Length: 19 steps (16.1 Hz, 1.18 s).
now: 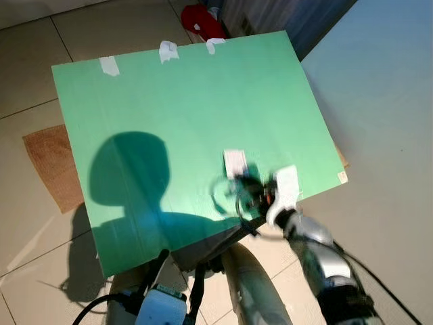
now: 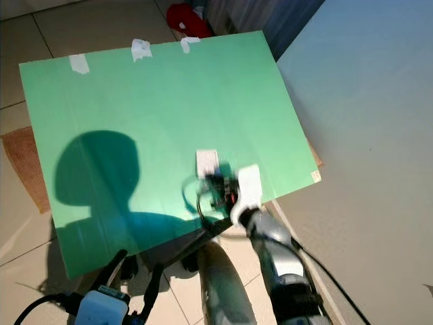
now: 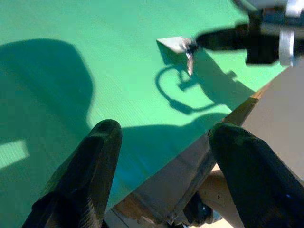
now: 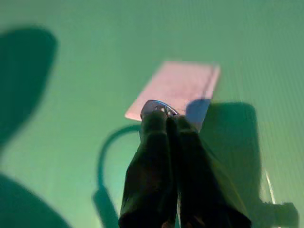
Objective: Hang keys on a hook
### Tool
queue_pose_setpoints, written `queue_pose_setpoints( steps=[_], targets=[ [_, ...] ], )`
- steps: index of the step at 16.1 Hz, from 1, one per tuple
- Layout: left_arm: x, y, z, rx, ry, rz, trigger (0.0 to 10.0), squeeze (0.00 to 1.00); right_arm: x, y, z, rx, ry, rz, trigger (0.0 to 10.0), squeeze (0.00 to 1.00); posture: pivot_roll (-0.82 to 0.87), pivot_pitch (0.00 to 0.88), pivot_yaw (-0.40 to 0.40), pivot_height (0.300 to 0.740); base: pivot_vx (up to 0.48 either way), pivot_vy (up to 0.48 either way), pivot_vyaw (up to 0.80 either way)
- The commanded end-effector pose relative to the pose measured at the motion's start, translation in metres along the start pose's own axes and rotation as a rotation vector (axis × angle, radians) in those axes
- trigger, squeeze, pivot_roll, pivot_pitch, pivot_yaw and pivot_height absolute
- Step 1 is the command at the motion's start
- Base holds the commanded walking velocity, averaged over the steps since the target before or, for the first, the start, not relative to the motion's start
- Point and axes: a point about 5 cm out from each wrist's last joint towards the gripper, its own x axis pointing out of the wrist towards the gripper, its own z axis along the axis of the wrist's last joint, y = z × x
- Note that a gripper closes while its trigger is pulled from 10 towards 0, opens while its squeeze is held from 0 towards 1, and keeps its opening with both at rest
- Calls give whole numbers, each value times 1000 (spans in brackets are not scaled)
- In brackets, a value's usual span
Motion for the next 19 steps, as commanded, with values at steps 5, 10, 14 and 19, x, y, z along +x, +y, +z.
queue_pose_setpoints(
  steps=[5,10,14,19],
  targets=[
    [7,-4,-10,-12,35,-24,10000,0,0,-7,24,72,-35,-39,0,0,-14,477,-260,736,0,0,0],
    [33,16,-18,-91,66,41,10000,0,24,2,59,91,-122,-18,0,0,-2,385,-213,736,0,0,0],
    [76,38,-22,-61,64,62,10000,0,44,-2,111,55,-261,-24,0,0,-9,247,-143,736,0,0,0],
    [124,66,-11,-66,-7,72,10000,0,43,-39,154,-55,-376,-137,0,0,-24,71,-39,736,0,0,0]
  ],
)
